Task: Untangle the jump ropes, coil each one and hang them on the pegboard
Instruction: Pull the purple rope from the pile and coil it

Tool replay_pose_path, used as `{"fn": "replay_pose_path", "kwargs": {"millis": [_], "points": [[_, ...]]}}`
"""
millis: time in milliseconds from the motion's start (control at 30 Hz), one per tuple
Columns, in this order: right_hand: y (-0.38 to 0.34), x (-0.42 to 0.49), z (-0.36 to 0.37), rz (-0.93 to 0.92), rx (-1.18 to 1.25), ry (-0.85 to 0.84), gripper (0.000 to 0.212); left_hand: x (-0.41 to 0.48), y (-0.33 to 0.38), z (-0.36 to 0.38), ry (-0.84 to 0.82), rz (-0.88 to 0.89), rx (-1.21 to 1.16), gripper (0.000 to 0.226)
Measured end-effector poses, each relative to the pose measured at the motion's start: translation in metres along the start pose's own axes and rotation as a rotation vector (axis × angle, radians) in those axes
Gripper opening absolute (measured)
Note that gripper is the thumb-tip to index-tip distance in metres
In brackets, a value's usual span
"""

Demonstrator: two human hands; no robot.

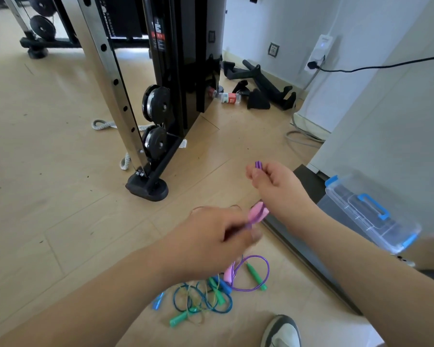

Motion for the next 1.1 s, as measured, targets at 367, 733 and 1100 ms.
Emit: {"fn": "replay_pose_path", "kwargs": {"millis": [367, 733, 1100], "points": [[-0.042, -0.032, 0.056, -0.004, 0.492, -0.521, 0.036, -0.01, -0.033, -0.092, 0.54, -0.042, -0.117, 0.037], [-0.032, -0.021, 0.05, 0.103, 1.056, -0.347, 0.026, 0.008, -0.05, -0.015, 0.097, -0.32, -0.02, 0.042], [-0.027, -0.012, 0.007, -0.117, 0.058, -0.079, 0.014, -0.002, -0.005, -0.033, 0.153, -0.007, -0.279, 0.018]]}}
Point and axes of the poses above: each hand's wrist, its own x-axis towards the middle knuckle, its own z-axis out of the palm, y = z × x, the point moved 9 cm from there along x, towards the middle knuckle, and after that the axes turned 7 degrees about -y, right-handed, at the moved point
